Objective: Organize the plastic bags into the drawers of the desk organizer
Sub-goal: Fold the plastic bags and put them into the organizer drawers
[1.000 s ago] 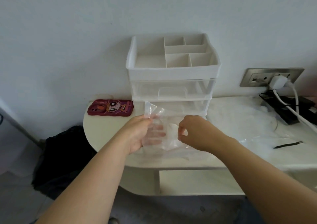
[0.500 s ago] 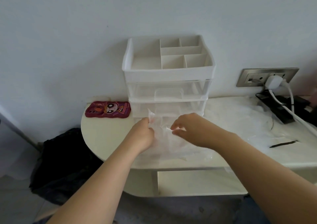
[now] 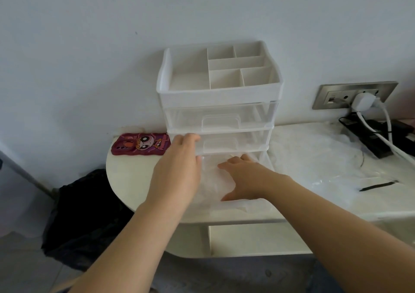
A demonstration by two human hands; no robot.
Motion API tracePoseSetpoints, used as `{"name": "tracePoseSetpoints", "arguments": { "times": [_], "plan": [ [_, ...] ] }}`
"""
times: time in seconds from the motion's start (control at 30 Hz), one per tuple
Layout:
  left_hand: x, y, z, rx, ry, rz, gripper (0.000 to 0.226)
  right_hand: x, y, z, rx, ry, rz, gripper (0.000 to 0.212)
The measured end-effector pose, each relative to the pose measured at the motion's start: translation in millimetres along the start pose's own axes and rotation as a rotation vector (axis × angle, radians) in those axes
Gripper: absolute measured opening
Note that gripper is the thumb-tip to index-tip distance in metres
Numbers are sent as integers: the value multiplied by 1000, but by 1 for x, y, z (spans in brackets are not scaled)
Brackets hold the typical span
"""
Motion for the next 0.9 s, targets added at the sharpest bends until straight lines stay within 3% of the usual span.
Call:
{"name": "tracePoseSetpoints", "arguments": {
  "times": [0.07,0.13,0.2,0.3,0.4,0.6,0.67,0.77,0.9],
  "plan": [
    [-10,11,0,-76,-134,-3,31,0,-5,0,-29,3,-23,86],
    [-32,15,0,-29,-440,65,29,2,-10,-1,-43,5,-22,78],
    [-47,12,3,10,-609,123,30,6,-13,-4,-53,-20,10,70],
    [-54,2,10,121,-650,127,35,17,-9,-12,-102,-18,10,61],
    [-58,2,13,112,-652,123,37,23,-3,-17,-174,-31,-49,51],
    [-65,-1,12,104,-778,220,70,12,-7,-15,-221,-165,-111,42],
    [-63,-1,15,118,-832,241,77,14,-8,-15,-193,-134,-99,36],
    [-62,2,18,113,-878,258,78,32,-3,-21,-147,-10,-33,46],
    [-56,6,20,99,-777,156,69,59,16,-44,-149,172,106,36]
  ]
}}
Point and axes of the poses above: each hand's wrist, its own z-axis towards the middle knuckle, its own x-axis out of the back of the hand, y = z × x, the point moved 2 cm from there along z, towards the middle knuckle, and after that the axes turned 2 degrees about -y, right-handed, at the moved point
